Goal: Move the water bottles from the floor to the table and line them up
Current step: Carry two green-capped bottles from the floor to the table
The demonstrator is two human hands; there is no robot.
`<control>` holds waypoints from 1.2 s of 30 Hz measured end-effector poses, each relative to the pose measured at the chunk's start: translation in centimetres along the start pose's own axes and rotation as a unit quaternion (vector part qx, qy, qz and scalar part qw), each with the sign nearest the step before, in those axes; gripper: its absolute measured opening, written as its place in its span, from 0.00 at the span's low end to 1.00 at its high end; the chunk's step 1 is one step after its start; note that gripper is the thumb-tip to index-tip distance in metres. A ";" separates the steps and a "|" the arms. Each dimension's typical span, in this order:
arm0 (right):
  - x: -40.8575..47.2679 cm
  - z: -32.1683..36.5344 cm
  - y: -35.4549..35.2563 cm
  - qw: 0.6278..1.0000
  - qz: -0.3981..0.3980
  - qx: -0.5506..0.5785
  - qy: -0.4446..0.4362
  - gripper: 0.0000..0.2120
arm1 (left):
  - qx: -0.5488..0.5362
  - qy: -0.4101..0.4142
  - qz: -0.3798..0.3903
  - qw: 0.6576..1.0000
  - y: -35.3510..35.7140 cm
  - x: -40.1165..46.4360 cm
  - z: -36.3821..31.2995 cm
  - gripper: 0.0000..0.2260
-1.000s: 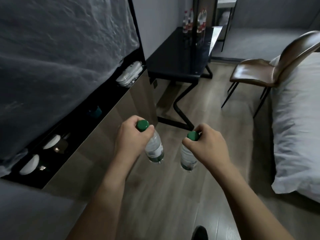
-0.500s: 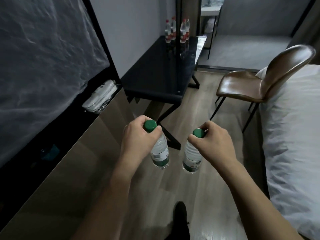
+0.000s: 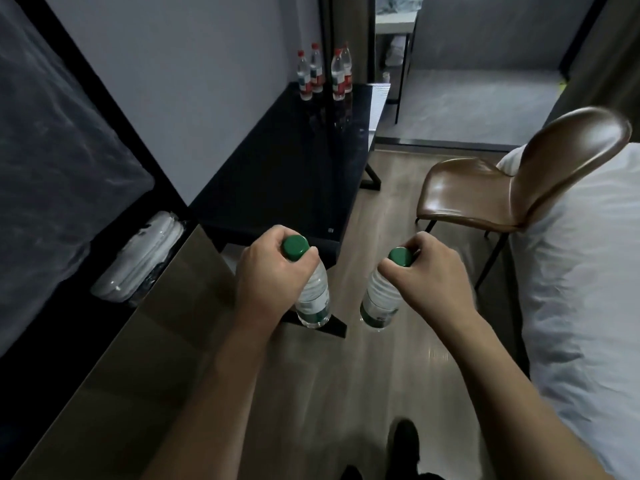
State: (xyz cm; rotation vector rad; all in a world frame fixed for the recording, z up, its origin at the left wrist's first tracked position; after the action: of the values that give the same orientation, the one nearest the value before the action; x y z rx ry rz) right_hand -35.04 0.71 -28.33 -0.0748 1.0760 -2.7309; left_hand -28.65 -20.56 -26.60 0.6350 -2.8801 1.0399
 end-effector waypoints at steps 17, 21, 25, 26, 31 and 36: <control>26.7 -5.0 -5.9 0.999 0.039 -0.007 -0.032 0.12 | 0.023 -0.011 -0.040 0.999 10.8 21.8 -5.7 0.06; 32.2 -6.2 -6.5 0.999 0.037 0.001 -0.021 0.11 | 0.021 -0.014 -0.036 0.999 13.0 27.1 -6.1 0.05; 38.1 -7.3 -6.3 0.999 0.036 -0.008 -0.016 0.12 | 0.021 -0.015 -0.022 0.999 15.7 32.9 -5.4 0.06; 39.7 -7.5 -6.2 0.999 0.040 -0.012 -0.014 0.12 | 0.018 -0.015 -0.020 1.000 16.3 34.4 -5.0 0.06; 48.2 -7.1 -6.1 0.997 0.067 -0.034 -0.007 0.11 | 0.008 -0.020 0.002 1.000 18.6 42.9 -4.2 0.05; 56.9 -6.1 -6.6 0.998 0.048 -0.028 -0.019 0.11 | 0.011 -0.013 0.003 1.000 20.2 52.2 -4.7 0.06</control>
State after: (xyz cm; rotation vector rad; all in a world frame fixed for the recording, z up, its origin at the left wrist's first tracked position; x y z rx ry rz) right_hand -92.56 -2.31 -29.90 -0.0818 1.1173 -2.6041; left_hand -84.73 -22.90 -27.50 0.6454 -2.8991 1.0730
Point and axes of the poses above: each hand's wrist, its own x-axis towards the middle knuckle, its own y-axis out of the palm, z = x × y, the point moved 2 cm from there along x, towards the middle knuckle, and after that the axes turned 11 degrees about z, right-handed, at the moved point
